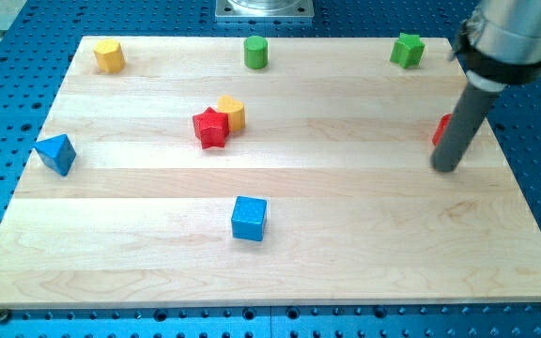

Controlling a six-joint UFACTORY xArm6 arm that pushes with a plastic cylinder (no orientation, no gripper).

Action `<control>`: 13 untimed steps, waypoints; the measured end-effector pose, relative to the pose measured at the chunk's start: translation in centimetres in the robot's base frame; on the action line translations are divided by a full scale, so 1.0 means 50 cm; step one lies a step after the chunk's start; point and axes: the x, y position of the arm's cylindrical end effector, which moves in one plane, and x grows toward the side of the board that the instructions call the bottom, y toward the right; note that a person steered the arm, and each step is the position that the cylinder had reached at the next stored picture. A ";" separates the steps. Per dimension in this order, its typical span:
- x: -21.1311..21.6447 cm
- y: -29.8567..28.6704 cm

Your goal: Locate the heart at the bottom right side of the board

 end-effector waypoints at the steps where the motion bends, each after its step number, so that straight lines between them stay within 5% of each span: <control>1: -0.047 -0.119; 3: -0.200 -0.289; 6: -0.269 -0.397; 8: -0.267 -0.494; 9: -0.185 -0.574; 11: -0.131 -0.412; 12: -0.049 -0.415; 13: -0.103 -0.465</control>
